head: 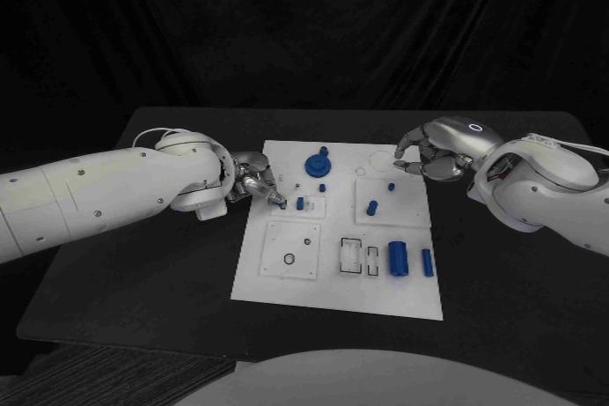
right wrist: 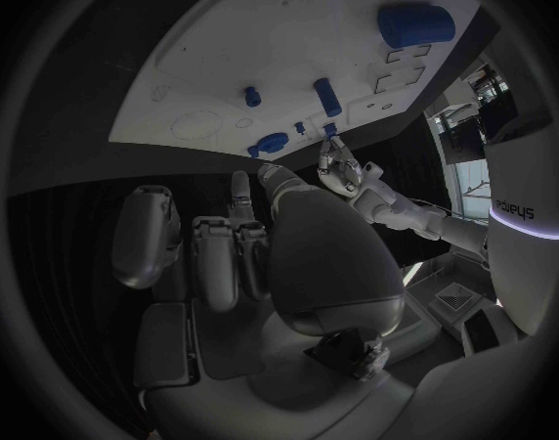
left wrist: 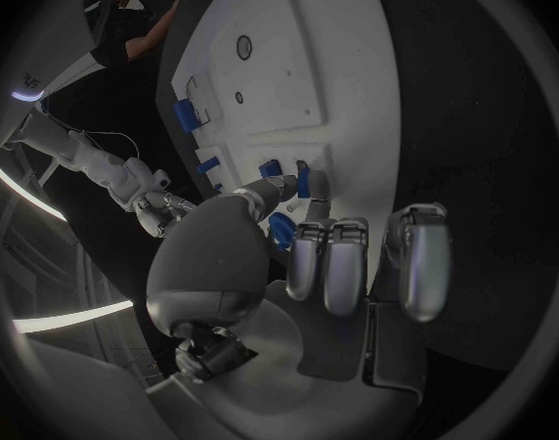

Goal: Assemble the parts on the task board

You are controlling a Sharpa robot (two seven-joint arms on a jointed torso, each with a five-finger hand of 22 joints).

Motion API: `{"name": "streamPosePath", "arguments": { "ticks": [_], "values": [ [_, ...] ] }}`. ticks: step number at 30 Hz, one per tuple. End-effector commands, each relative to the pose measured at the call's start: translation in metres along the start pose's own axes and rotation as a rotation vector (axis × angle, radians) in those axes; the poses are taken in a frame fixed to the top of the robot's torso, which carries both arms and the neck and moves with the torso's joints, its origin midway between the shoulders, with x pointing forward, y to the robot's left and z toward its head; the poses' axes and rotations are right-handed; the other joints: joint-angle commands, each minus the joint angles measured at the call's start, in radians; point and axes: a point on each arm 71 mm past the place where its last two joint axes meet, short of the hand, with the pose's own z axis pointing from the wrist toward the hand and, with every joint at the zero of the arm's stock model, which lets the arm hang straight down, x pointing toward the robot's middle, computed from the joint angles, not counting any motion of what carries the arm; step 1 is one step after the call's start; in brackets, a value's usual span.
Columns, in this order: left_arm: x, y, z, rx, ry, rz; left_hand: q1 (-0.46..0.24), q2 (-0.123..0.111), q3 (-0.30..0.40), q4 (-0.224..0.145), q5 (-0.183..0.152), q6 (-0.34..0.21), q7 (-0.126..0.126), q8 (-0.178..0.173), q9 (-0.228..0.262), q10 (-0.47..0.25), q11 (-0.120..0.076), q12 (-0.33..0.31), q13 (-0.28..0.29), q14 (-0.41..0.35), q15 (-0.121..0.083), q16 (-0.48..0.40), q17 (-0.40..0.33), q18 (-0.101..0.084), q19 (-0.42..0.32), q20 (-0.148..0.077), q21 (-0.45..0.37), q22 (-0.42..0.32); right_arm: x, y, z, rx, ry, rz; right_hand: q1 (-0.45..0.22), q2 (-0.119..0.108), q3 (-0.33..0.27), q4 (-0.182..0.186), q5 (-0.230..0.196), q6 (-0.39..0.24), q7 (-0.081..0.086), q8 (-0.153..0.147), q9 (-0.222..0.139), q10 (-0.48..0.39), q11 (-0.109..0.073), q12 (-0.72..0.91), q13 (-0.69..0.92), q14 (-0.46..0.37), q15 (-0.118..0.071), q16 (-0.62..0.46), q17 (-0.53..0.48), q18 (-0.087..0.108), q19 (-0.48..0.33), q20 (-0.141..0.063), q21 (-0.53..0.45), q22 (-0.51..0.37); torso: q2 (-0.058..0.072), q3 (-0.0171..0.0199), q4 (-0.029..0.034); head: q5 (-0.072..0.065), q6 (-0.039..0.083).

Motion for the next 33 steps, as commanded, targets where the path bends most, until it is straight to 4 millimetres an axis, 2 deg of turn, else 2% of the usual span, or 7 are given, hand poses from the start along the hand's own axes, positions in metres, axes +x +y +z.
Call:
{"name": "streamPosePath", "arguments": {
  "ticks": [1,27,30,31,32,33],
  "values": [
    [0.0036,-0.0026,0.0009,0.019,0.013,0.013,-0.001,0.006,0.047,-0.045,0.002,0.004,-0.004,-0.001,0.000,0.103,-0.004,0.000,0.262,0.106,-0.004,0.003,0.263,0.017,0.003,-0.004,-0.003,0.211,0.0011,-0.0012,-0.0003,0.020,0.002,0.000,0.013,0.000,0.005,0.000,0.003,0.005,0.001,0.003,-0.001,0.105,-0.006,0.004,0.263,0.092,-0.006,-0.006,0.220,0.018,-0.006,-0.002,-0.006,0.167,0.001,0.0003,0.0003,0.000,0.000],
    [0.0097,-0.0067,0.0041,0.022,0.030,0.018,-0.002,0.010,0.045,-0.044,0.001,0.005,-0.005,0.000,0.001,0.103,-0.004,0.000,0.262,0.106,-0.004,0.003,0.263,0.018,0.002,-0.003,-0.006,0.210,0.0036,-0.0015,-0.0001,0.026,0.008,0.001,0.024,0.005,0.015,-0.010,0.013,0.004,0.002,0.002,-0.002,0.105,-0.006,0.004,0.263,0.092,-0.006,-0.007,0.218,0.019,-0.006,-0.002,-0.009,0.167,0.000,0.0012,0.0014,0.002,0.000],
    [0.0096,-0.0065,0.0043,0.021,0.030,0.017,-0.017,0.017,0.022,-0.032,-0.021,0.006,-0.005,0.000,0.002,0.103,-0.005,0.000,0.262,0.106,-0.005,0.003,0.263,0.018,0.001,-0.003,-0.007,0.210,0.0037,-0.0015,-0.0001,0.027,0.009,0.001,0.025,0.006,0.016,-0.011,0.014,0.004,0.003,0.002,-0.002,0.105,-0.005,0.004,0.263,0.092,-0.006,-0.007,0.218,0.019,-0.007,-0.002,-0.010,0.166,0.000,0.0010,0.0008,0.002,0.000],
    [0.0096,-0.0065,0.0044,0.021,0.030,0.017,-0.023,0.023,0.009,-0.023,-0.053,0.007,-0.007,-0.001,0.001,0.103,-0.006,0.000,0.262,0.106,-0.004,0.003,0.263,0.018,0.001,-0.002,-0.008,0.210,0.0037,-0.0016,-0.0002,0.027,0.009,0.001,0.025,0.006,0.016,-0.011,0.014,0.004,0.003,0.002,-0.002,0.105,-0.005,0.004,0.263,0.092,-0.006,-0.007,0.218,0.019,-0.007,-0.002,-0.010,0.166,0.000,0.0010,0.0006,0.004,0.000],
    [0.0096,-0.0065,0.0045,0.021,0.030,0.018,-0.038,0.033,-0.019,-0.003,-0.124,0.009,-0.009,-0.003,-0.002,0.103,-0.006,0.000,0.262,0.106,-0.006,0.003,0.263,0.018,0.001,-0.001,-0.008,0.210,0.0037,-0.0017,-0.0002,0.028,0.009,0.001,0.025,0.006,0.016,-0.011,0.014,0.004,0.003,0.002,-0.002,0.105,-0.005,0.004,0.263,0.092,-0.006,-0.007,0.218,0.019,-0.007,-0.002,-0.010,0.166,0.000,0.0011,0.0002,0.003,0.000],
    [0.0097,-0.0066,0.0046,0.021,0.030,0.018,-0.044,0.035,-0.029,0.004,-0.139,0.011,-0.008,-0.003,-0.003,0.103,-0.006,0.000,0.262,0.106,-0.005,0.003,0.263,0.018,0.001,-0.003,-0.008,0.210,0.0037,-0.0018,-0.0002,0.028,0.009,0.001,0.025,0.006,0.016,-0.011,0.014,0.004,0.003,0.002,-0.002,0.105,-0.005,0.004,0.263,0.092,-0.006,-0.007,0.218,0.019,-0.007,-0.002,-0.010,0.166,0.000,0.0013,0.0003,0.003,0.000]
  ]
}}
